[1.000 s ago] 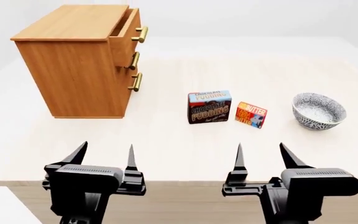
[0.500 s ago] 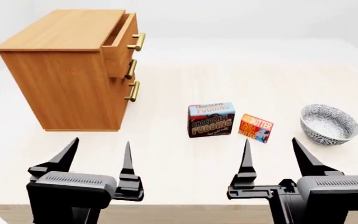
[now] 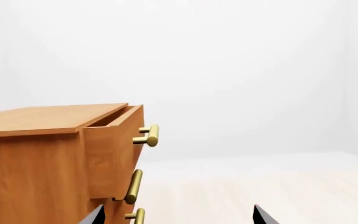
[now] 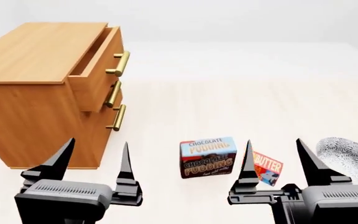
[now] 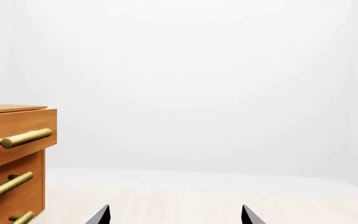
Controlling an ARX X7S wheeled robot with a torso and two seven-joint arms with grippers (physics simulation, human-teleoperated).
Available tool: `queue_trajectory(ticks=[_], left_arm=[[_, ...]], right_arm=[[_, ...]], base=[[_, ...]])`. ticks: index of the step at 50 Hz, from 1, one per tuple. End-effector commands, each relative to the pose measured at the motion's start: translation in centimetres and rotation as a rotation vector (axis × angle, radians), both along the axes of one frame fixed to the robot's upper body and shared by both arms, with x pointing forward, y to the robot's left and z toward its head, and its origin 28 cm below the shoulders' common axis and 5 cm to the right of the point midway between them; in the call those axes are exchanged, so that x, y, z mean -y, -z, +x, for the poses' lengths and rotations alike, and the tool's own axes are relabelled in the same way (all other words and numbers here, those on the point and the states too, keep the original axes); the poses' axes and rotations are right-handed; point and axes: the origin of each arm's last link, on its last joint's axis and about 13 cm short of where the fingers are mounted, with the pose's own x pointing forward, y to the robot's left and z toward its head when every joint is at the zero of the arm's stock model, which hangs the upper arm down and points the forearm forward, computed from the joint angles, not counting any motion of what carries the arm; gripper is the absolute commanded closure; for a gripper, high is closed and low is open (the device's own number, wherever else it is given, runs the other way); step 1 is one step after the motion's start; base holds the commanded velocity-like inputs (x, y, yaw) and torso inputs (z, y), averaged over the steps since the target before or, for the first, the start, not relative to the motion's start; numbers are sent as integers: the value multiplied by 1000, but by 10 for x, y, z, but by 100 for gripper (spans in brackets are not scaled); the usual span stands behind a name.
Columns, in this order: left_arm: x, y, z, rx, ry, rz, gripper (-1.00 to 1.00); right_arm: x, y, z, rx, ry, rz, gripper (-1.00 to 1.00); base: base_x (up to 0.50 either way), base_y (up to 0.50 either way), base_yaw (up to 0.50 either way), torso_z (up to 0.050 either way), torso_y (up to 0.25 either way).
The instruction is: Put the butter at the back in the top drawer of the cabinet and close it.
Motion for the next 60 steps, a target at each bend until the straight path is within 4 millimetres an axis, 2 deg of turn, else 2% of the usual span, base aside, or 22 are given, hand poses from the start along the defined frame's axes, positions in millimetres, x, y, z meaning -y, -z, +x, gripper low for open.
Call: queue_trajectory(ticks=[1,7,29,40,48,60], left_arm=[[0,-1,-2,8,3,-1,-100],[0,-2,-2,9,3,-1,-100],[-1,-3,-5,7,9,2,-100],[-2,-13,-13,11,23,4,-100],[-4,-30,-17,11,49,20,-100],[-7,-79,-21,19,75,44,-100]], right_arm=[[0,0,-1,6,4,-3,-100],[1,-1,-2,17,12,14,-100],[2,0,-9,48,34,10,-100],[4,0,-13,51,47,8,-100],[5,0,-14,57,45,15,-100],[8,-2,-14,64,48,23,-100]], base=[[500,0,0,0,0],[399,0,0,0,3],[27,0,0,0,0],[56,0,0,0,0],[64,0,0,0,0],[0,0,0,0,0]])
